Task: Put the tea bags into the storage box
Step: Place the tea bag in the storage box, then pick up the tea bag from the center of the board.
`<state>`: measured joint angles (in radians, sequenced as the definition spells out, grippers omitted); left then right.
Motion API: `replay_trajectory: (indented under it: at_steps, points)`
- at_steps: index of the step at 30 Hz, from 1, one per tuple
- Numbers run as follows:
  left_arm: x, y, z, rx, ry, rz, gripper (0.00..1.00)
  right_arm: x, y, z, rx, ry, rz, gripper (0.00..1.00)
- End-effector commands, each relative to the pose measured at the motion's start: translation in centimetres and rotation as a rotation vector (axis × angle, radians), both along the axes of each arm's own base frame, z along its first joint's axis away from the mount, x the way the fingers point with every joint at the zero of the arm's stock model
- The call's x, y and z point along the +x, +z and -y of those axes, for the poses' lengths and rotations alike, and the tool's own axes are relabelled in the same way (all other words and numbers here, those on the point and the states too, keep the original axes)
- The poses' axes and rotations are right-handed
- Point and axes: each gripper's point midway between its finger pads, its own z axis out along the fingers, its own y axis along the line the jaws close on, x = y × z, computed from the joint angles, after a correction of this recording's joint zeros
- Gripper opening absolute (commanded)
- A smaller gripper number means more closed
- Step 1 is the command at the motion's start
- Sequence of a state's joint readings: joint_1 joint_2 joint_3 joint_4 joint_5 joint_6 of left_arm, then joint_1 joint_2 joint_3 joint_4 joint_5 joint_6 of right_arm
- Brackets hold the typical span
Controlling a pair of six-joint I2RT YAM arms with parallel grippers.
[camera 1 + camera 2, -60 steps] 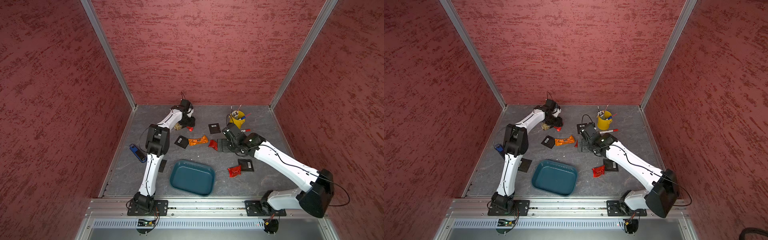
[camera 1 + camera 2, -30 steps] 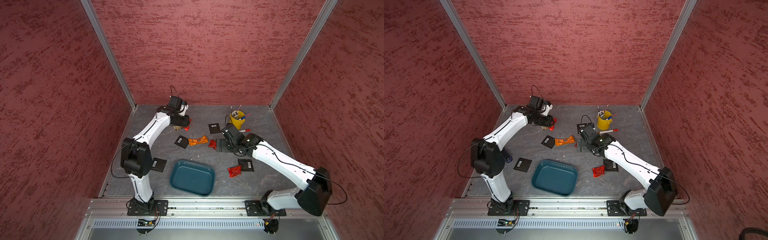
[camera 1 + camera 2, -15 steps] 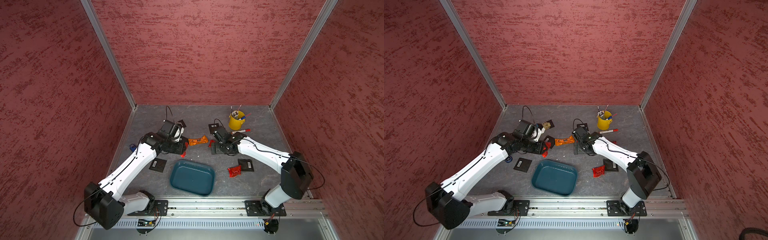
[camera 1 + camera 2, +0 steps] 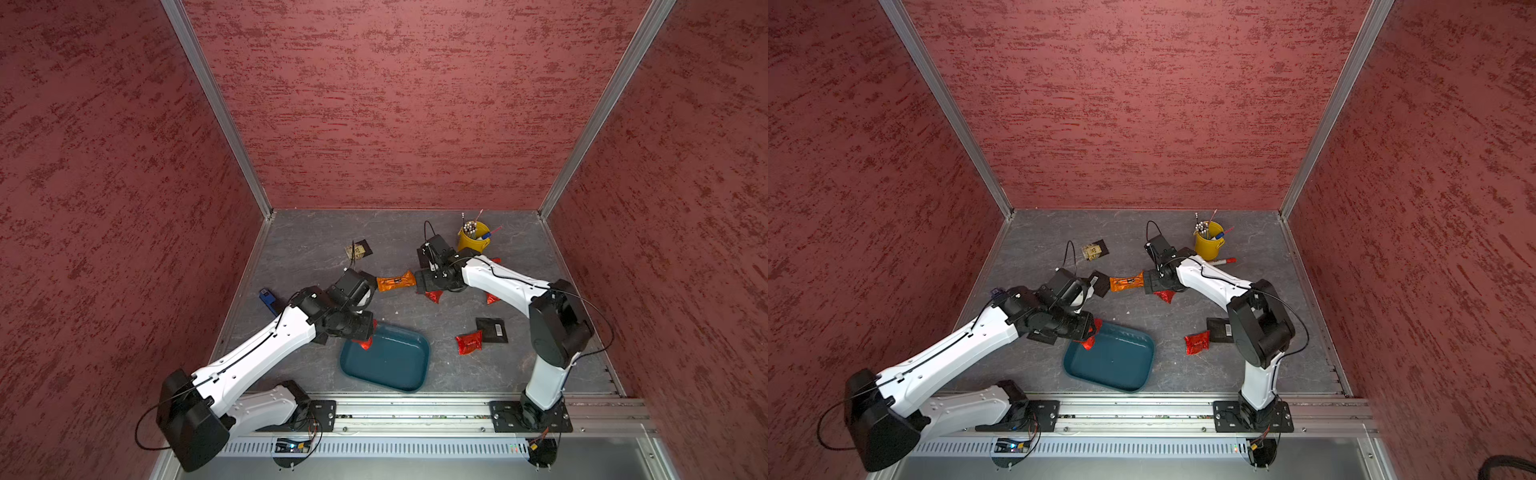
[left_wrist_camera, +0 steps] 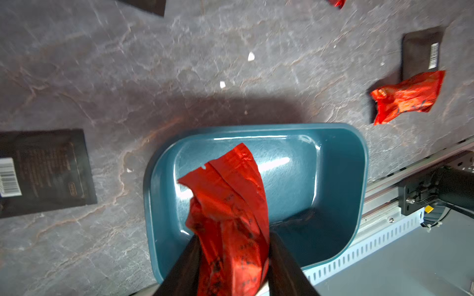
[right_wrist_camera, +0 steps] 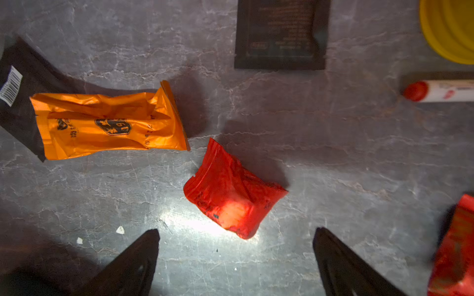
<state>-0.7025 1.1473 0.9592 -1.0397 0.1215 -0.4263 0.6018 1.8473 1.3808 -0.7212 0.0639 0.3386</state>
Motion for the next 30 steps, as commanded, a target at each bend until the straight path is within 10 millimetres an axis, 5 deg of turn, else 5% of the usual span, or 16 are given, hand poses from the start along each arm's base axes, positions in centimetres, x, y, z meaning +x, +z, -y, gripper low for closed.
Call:
replay_trajectory:
  at_steps: [1,16,30]
  points:
    - [-0.3,-0.8,0.1,0.011,0.026,-0.016,0.46,0.9,-0.3,-0.9,0.001,0.082,0.003,0.98]
    - [-0.1,-1.2,0.7,0.004,0.039,-0.017,0.81,1.8,-3.9,0.6,-0.105,0.083,-0.061,0.97]
    - [-0.6,-0.7,-1.2,0.057,0.055,-0.013,0.86,1.5,-4.0,0.6,-0.104,0.088,-0.076,0.54]
